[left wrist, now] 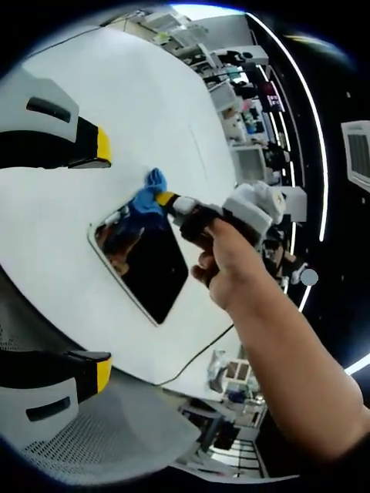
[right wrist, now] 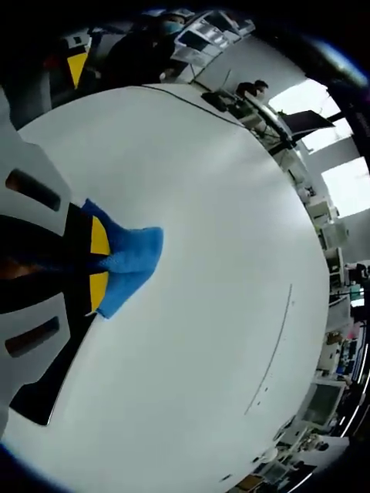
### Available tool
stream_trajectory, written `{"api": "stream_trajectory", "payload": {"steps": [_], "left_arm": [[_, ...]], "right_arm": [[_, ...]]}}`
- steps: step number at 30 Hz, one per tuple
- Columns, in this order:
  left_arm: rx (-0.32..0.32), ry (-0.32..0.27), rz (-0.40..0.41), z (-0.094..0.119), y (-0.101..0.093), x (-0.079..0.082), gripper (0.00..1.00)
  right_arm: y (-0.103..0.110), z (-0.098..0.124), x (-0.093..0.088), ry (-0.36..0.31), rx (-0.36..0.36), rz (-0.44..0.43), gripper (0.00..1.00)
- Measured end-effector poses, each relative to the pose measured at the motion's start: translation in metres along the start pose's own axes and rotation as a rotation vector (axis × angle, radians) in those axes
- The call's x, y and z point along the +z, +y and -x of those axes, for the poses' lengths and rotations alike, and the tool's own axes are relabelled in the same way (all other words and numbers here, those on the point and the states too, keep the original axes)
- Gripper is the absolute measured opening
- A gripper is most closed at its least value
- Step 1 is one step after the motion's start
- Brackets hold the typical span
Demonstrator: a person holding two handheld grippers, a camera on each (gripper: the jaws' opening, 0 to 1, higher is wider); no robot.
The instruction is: Wipe the mirror surface with the cleaning cloth until all visible marks leave the cleaned area.
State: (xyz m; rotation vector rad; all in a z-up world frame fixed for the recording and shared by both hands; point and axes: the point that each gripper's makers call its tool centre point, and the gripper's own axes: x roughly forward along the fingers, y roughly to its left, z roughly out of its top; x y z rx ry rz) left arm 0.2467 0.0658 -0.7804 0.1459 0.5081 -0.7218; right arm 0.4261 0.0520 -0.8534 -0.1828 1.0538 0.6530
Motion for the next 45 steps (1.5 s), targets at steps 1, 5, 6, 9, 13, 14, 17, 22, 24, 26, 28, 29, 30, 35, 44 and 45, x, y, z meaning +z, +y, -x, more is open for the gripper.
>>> {"api": "stream_trajectory", "payload": {"steps": [1,5,6,9,13,14,17,22,24,26,28,29,30,35,44,45], "left_arm": [[-0.001,0.002,0.000,0.000,0.000,0.000,0.99],[-0.005,0.002,0.001,0.000,-0.001,0.000,0.99],[-0.005,0.003,0.002,0.000,-0.001,0.000,0.99],[-0.004,0.002,0.000,0.000,-0.001,0.000,0.99],[-0.005,0.007,0.000,-0.001,-0.002,0.000,0.99],[-0.012,0.003,-0.004,-0.001,-0.004,0.001,0.99],[-0.016,0.005,-0.005,-0.002,-0.005,0.000,0.99],[-0.021,0.010,0.002,-0.002,-0.006,-0.001,0.99],[-0.020,0.017,0.006,-0.003,-0.005,-0.002,0.99],[-0.020,0.020,0.004,-0.003,-0.005,-0.003,0.99],[-0.019,0.031,-0.001,-0.003,-0.005,-0.004,0.99],[-0.020,0.033,-0.002,-0.003,-0.006,-0.005,0.99],[-0.022,0.034,0.000,-0.003,-0.006,-0.005,0.99],[-0.022,0.043,-0.002,-0.004,-0.005,-0.007,0.99],[-0.024,0.044,0.000,-0.004,-0.005,-0.007,0.99],[-0.024,0.044,0.002,-0.004,-0.005,-0.007,0.99]], "right_arm": [[0.000,0.000,0.000,0.001,0.003,0.002,0.00],[0.000,0.000,-0.001,0.000,0.013,0.007,0.00],[0.000,0.000,-0.001,0.000,0.014,0.010,0.00],[-0.002,0.002,-0.002,-0.002,0.011,0.014,0.00],[-0.014,0.007,-0.007,0.003,-0.011,0.019,0.00],[-0.017,0.007,-0.007,0.004,-0.011,0.017,0.00],[-0.021,0.010,-0.011,0.005,-0.014,0.015,0.00],[-0.024,0.013,-0.014,0.013,-0.018,0.062,0.00],[-0.027,0.015,-0.017,0.014,-0.015,0.070,0.00],[-0.030,0.017,-0.019,0.015,-0.013,0.071,0.00],[-0.034,0.018,-0.020,0.014,-0.010,0.073,0.00],[-0.036,0.018,-0.020,0.013,-0.010,0.071,0.00],[-0.036,0.019,-0.020,0.013,-0.008,0.069,0.00],[-0.036,0.019,-0.021,0.018,-0.004,0.074,0.00],[-0.037,0.020,-0.022,0.010,-0.011,0.072,0.00],[-0.037,0.020,-0.022,0.009,-0.013,0.071,0.00]]}}
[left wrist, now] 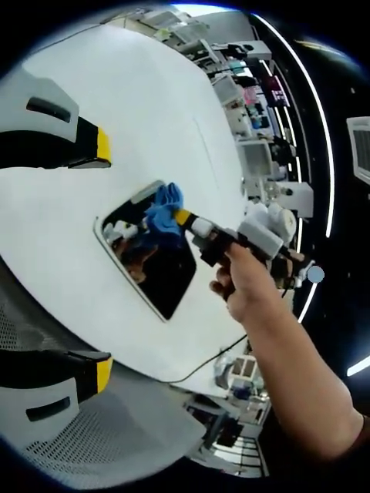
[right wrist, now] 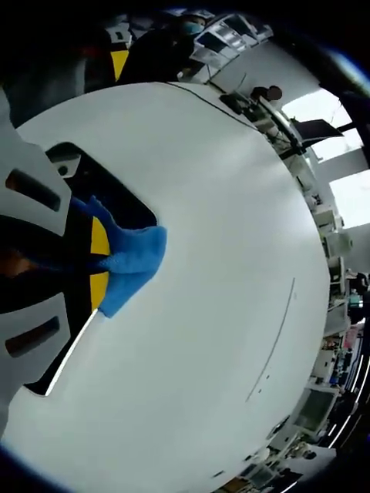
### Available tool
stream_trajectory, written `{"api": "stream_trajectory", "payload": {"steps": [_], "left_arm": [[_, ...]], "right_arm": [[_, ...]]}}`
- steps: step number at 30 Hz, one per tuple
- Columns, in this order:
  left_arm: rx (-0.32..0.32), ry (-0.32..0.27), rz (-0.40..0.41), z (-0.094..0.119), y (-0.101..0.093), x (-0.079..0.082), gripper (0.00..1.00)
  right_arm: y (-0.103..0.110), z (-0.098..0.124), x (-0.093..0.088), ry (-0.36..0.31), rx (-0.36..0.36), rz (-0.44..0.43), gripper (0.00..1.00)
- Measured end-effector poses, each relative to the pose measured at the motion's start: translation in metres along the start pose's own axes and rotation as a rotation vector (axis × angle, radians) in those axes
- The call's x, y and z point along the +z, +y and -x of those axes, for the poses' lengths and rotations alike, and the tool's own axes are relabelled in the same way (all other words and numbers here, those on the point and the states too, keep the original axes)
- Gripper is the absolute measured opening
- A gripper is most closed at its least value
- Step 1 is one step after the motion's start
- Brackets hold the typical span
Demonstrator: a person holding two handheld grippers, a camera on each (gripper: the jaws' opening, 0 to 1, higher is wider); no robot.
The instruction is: Wipe the mirror surface with the cleaning cloth until all visible marks leave the cleaned area.
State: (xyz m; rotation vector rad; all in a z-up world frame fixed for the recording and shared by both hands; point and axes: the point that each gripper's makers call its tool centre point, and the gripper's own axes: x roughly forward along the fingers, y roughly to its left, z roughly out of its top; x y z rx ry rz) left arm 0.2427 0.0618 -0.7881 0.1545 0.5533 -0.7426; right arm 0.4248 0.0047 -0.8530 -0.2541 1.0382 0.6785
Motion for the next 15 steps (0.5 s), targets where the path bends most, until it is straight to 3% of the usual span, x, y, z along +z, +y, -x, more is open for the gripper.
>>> {"api": "stream_trajectory", "payload": {"steps": [5,7,10,15], "left_arm": [[0.004,-0.002,0.003,0.000,0.001,0.000,0.99],[0.001,-0.005,0.003,0.000,0.001,0.001,0.99],[0.000,-0.004,0.001,0.000,0.000,0.000,0.99],[-0.004,-0.001,0.004,0.000,0.000,0.000,0.99]], "right_arm": [[0.003,0.000,-0.002,0.012,0.000,0.005,0.00],[0.007,0.002,-0.006,0.036,0.004,0.037,0.00],[0.009,0.003,-0.009,0.020,-0.024,0.108,0.00],[0.014,0.005,-0.013,0.013,-0.042,0.093,0.00]]}}
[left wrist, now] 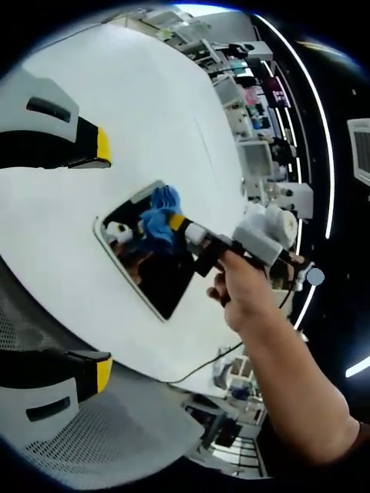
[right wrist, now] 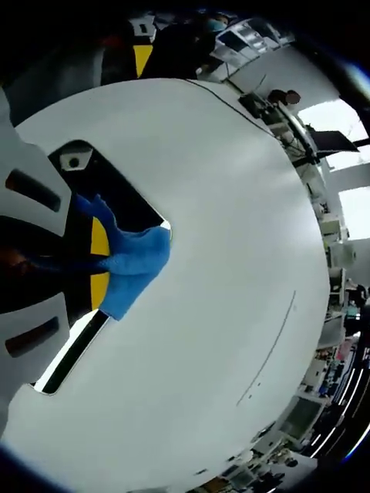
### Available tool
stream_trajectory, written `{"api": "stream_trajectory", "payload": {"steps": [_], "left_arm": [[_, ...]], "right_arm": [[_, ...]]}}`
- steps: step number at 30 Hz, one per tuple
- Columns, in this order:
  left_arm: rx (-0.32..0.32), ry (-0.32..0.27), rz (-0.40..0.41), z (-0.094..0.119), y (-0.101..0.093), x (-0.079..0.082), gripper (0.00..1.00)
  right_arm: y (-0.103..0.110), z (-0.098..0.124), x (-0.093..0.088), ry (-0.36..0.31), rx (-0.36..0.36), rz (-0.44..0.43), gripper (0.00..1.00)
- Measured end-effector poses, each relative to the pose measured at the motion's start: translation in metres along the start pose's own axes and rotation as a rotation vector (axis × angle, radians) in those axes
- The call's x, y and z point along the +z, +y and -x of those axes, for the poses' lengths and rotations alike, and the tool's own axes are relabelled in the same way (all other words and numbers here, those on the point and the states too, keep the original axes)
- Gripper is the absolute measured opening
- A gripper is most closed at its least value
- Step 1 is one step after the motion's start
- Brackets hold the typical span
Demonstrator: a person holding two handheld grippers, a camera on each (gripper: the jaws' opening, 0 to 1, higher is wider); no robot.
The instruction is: Wipe the mirror surface with the cleaning cloth until all visible marks leave the cleaned area.
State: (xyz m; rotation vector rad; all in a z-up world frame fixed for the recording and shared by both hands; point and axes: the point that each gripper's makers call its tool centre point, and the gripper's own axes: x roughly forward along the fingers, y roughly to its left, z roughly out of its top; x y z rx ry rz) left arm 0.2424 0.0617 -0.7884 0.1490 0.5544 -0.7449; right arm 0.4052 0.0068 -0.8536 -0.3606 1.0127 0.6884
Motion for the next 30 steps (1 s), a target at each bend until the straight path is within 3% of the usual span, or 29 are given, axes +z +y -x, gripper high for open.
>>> {"api": "stream_trajectory", "payload": {"steps": [11,30], "left_arm": [[0.000,0.004,0.003,0.000,0.000,-0.001,0.99],[0.008,0.001,0.010,0.000,0.002,0.000,0.99]], "right_arm": [[0.006,0.004,-0.007,-0.031,-0.033,0.021,0.00],[0.022,0.014,-0.024,-0.062,0.013,-0.008,0.01]]}}
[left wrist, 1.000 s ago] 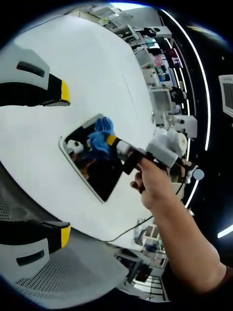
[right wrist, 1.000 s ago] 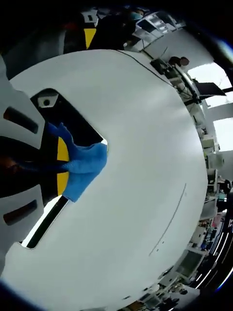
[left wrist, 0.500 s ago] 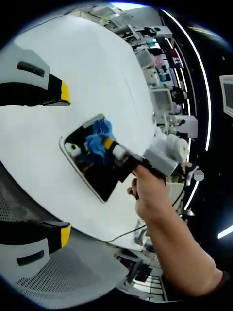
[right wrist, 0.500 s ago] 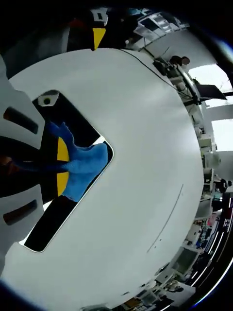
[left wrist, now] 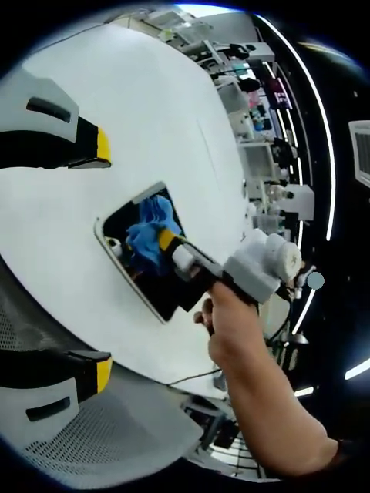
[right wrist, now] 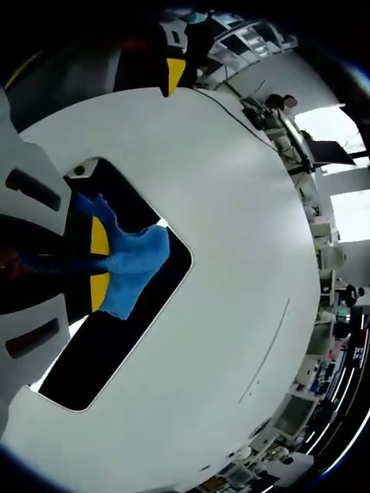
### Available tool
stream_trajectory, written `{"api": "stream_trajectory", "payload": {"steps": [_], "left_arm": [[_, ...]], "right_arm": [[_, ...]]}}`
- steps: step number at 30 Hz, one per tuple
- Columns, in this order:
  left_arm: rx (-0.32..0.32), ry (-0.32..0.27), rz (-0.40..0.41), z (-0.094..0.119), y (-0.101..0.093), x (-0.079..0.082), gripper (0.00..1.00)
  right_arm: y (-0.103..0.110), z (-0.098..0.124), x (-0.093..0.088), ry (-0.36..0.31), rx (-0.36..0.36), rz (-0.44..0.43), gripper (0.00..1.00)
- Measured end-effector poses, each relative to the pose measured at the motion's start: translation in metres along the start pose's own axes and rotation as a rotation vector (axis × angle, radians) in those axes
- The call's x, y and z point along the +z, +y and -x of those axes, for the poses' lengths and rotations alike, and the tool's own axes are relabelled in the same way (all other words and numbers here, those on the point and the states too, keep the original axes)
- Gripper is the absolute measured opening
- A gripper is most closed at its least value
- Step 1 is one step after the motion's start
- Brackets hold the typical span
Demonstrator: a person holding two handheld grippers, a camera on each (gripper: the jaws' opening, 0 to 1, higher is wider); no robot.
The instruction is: Wipe the mirror surface with the cleaning cloth until all visible marks leave the cleaned area.
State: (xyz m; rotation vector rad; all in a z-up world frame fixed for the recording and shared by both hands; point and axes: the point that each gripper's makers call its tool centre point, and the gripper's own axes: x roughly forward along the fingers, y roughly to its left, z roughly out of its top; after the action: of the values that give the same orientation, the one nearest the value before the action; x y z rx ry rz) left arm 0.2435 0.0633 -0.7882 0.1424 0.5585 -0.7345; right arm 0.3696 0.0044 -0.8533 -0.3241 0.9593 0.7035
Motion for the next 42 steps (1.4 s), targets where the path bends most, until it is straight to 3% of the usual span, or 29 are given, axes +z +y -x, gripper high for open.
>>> {"api": "stream_trajectory", "payload": {"steps": [42], "left_arm": [[0.000,0.006,0.018,-0.001,0.001,-0.002,0.99]], "right_arm": [[0.046,0.024,-0.040,-0.038,0.118,-0.067,0.02]]}}
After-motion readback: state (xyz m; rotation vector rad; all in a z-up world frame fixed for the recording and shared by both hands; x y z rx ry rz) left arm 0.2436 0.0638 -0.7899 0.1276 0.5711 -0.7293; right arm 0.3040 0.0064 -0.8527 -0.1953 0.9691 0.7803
